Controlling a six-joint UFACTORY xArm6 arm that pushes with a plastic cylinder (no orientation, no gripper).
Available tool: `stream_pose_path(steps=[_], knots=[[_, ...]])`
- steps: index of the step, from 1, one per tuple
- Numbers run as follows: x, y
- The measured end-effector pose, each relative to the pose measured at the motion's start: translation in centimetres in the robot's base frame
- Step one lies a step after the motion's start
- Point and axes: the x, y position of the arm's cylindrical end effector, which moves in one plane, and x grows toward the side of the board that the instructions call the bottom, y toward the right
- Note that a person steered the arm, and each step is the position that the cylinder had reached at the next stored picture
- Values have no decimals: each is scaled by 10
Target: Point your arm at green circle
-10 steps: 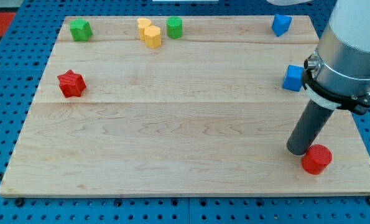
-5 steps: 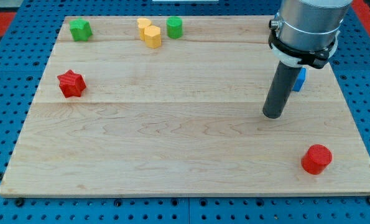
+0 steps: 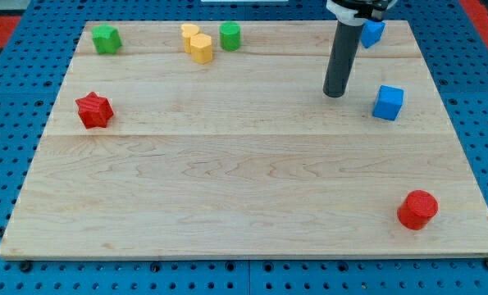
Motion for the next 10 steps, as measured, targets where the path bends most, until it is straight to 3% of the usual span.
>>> stream_pose_path(steps=[3,8,10], knots=[[-17,-66],[-93,-84],[-94,-96]])
